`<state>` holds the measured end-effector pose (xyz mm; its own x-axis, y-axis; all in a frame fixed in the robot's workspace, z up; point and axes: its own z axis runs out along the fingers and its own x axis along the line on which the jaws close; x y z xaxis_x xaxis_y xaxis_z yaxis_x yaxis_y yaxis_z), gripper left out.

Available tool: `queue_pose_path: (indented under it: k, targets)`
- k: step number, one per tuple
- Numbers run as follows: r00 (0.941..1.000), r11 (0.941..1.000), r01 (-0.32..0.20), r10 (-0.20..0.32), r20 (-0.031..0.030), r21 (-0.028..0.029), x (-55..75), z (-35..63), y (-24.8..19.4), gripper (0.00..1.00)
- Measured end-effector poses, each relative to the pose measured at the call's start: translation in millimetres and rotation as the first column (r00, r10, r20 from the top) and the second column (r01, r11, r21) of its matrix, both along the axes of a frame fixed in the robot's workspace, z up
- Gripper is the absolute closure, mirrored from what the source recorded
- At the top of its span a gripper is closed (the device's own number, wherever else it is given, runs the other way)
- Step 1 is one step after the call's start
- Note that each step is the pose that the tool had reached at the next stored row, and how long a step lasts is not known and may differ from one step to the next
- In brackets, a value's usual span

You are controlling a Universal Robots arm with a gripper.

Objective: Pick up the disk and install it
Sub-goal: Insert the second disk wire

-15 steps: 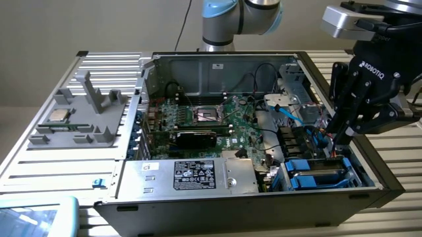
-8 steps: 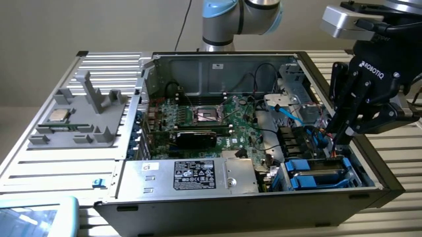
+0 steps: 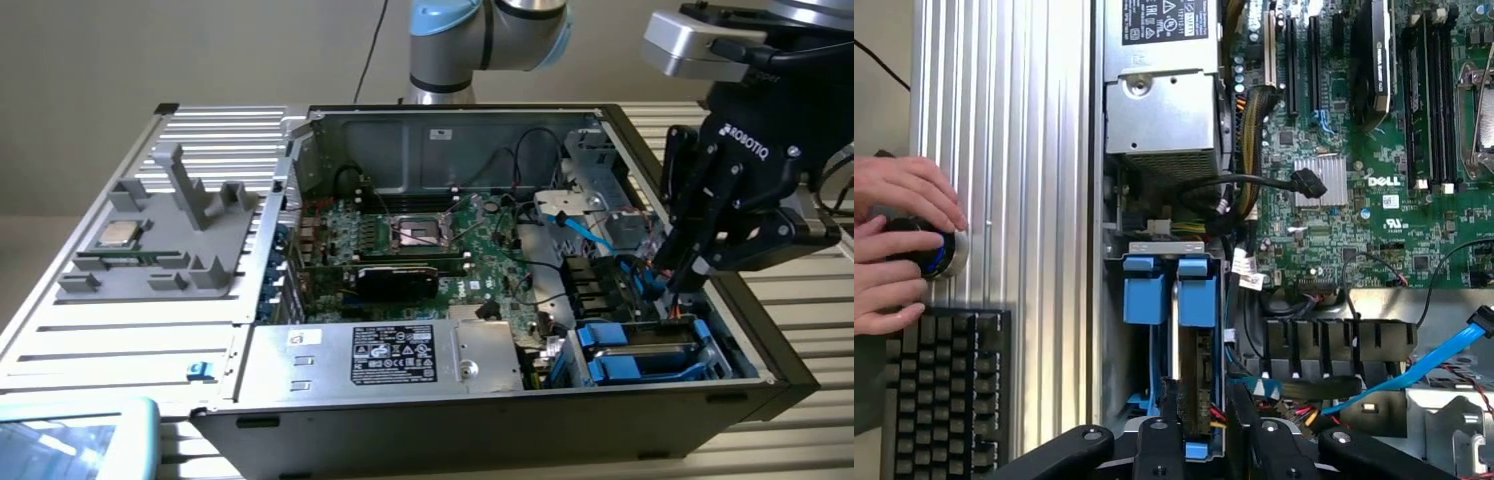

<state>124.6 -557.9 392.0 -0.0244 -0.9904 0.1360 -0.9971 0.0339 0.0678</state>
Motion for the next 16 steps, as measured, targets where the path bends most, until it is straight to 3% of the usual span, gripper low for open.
queue_pose_path:
  k: [4, 6, 8, 13, 16]
  targets:
    - [1.0, 1.0, 0.0, 0.0, -0.0001, 0.0003, -4.5, -0.9, 0.2, 0.69]
    - [1.0, 1.0, 0.0, 0.0, 0.0, 0.0035, -4.5, -2.5, 0.3, 0.69]
    - [1.0, 0.9999, 0.0, 0.0, -0.0012, 0.011, -4.6, -4.3, 0.2, 0.69]
    - [1.0, 0.9993, 0.0, 0.0, -0.0052, 0.0365, -4.5, -8.5, 0.3, 0.69]
    - [0.9999, 0.9992, 0.0, 0.0, -0.0139, 0.0397, -4.5, -12.0, 0.2, 0.69]
